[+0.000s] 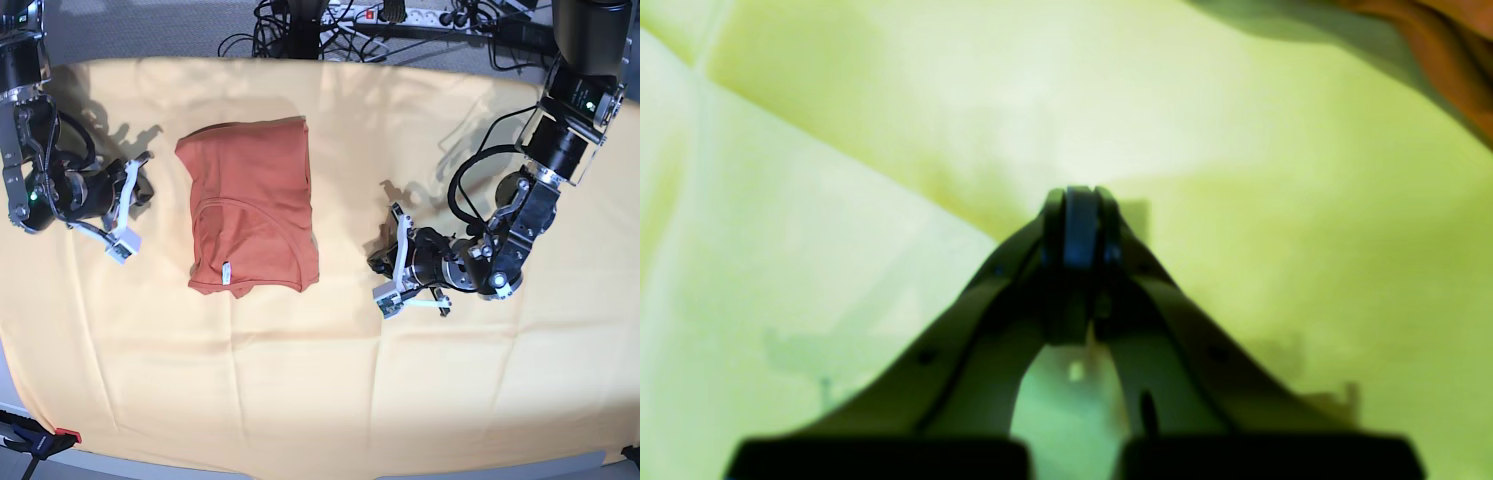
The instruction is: Fold the T-shirt properly
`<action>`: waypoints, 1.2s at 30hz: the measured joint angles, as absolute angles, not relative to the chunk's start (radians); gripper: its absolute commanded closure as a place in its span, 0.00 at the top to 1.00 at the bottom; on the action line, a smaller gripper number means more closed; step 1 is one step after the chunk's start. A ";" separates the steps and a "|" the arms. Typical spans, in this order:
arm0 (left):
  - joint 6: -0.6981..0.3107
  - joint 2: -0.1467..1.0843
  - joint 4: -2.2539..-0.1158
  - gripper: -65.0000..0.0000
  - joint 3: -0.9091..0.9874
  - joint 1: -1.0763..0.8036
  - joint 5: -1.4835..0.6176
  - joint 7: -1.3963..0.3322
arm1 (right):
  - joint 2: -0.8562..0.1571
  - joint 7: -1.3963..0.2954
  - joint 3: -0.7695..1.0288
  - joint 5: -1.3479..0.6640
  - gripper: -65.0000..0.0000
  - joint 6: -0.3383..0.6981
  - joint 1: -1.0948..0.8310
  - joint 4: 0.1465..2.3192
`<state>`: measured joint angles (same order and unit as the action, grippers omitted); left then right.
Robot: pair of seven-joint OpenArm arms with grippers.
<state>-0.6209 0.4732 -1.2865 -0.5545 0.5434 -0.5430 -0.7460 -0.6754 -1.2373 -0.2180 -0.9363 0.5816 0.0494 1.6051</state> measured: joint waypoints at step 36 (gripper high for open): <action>-0.693 0.479 -1.287 0.00 -0.301 0.541 -0.947 -1.068 | -0.648 -1.400 0.477 -1.459 0.00 0.697 0.046 1.598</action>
